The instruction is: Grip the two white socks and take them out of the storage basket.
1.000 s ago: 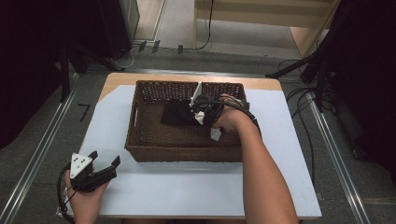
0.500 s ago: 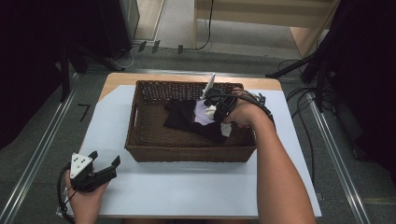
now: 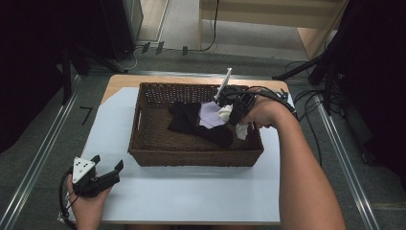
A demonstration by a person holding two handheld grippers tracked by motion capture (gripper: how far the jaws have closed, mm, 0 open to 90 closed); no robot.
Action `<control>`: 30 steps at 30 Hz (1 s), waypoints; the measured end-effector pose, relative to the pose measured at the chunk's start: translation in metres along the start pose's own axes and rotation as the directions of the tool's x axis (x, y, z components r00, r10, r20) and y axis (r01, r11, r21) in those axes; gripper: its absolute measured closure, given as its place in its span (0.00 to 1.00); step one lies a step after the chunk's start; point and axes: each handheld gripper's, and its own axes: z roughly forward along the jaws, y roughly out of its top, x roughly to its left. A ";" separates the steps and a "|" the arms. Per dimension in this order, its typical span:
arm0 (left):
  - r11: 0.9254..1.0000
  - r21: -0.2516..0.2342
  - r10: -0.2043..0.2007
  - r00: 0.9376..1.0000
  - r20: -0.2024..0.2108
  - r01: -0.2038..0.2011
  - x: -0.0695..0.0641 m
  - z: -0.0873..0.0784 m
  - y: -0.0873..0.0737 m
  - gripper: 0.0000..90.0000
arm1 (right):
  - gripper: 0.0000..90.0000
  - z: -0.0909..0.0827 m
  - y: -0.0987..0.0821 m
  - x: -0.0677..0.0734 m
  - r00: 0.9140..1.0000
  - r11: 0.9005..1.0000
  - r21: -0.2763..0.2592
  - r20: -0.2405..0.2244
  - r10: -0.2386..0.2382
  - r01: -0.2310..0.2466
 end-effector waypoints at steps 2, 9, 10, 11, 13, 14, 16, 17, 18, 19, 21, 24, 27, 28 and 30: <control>1.000 -0.001 -0.001 1.000 0.001 0.001 0.000 0.000 0.000 0.18 | 0.78 -0.007 -0.003 -0.002 1.000 1.000 -0.001 0.000 0.008 -0.008; 1.000 0.000 0.000 1.000 0.000 0.000 0.000 0.000 0.000 0.18 | 0.78 -0.026 -0.021 -0.015 0.998 0.999 -0.003 0.018 0.052 -0.052; 1.000 -0.004 -0.001 1.000 -0.001 0.000 0.000 0.000 0.000 0.18 | 0.78 -0.027 -0.024 -0.017 0.998 0.998 -0.001 0.023 0.059 -0.059; 1.000 -0.001 0.000 1.000 0.000 0.000 0.000 0.000 0.000 0.18 | 0.78 -0.028 -0.027 -0.018 0.997 0.998 0.000 0.025 0.068 -0.068; 1.000 -0.004 0.000 1.000 -0.001 0.000 0.000 0.000 0.000 0.18 | 0.78 -0.029 -0.032 -0.022 0.997 0.998 0.005 0.032 0.070 -0.070; 1.000 0.000 0.000 1.000 0.000 0.000 0.000 0.000 0.000 0.18 | 0.78 -0.029 -0.032 -0.022 0.997 0.998 0.005 0.032 0.070 -0.070; 1.000 -0.004 0.000 1.000 -0.002 0.000 0.000 0.000 0.000 0.18 | 0.78 -0.030 -0.043 -0.027 0.995 0.996 0.005 0.038 0.089 -0.089; 1.000 -0.004 0.000 1.000 -0.002 0.000 0.000 0.000 0.000 0.18 | 0.78 -0.030 -0.043 -0.027 0.995 0.996 0.005 0.038 0.089 -0.089; 1.000 -0.003 0.000 1.000 -0.002 0.000 0.000 0.000 0.000 0.18 | 0.78 -0.030 -0.045 -0.029 0.995 0.995 0.005 0.039 0.097 -0.097; 1.000 -0.004 -0.001 1.000 -0.002 0.001 0.000 0.000 0.000 0.18 | 0.78 -0.030 -0.049 -0.031 0.994 0.995 0.008 0.044 0.103 -0.104; 1.000 -0.004 0.000 1.000 -0.002 0.000 0.000 0.000 0.000 0.18 | 0.78 -0.030 -0.055 -0.034 0.993 0.994 0.005 0.049 0.111 -0.112; 1.000 -0.004 -0.002 1.000 -0.002 0.002 -0.001 0.000 0.000 0.18 | 0.78 -0.026 -0.066 -0.039 0.990 0.991 0.008 0.055 0.131 -0.132; 1.000 -0.004 -0.001 1.000 -0.002 0.001 -0.001 0.000 0.000 0.18 | 0.78 -0.017 -0.081 -0.046 0.986 0.987 0.014 0.053 0.161 -0.162; 1.000 -0.003 -0.001 1.000 -0.002 0.001 -0.001 0.000 0.000 0.18 | 0.78 -0.014 -0.085 -0.047 0.984 0.985 0.019 0.051 0.171 -0.172; 1.000 -0.004 0.000 1.000 -0.002 0.000 -0.001 0.000 0.000 0.18 | 0.78 -0.007 -0.092 -0.051 0.982 0.983 0.024 0.050 0.181 -0.183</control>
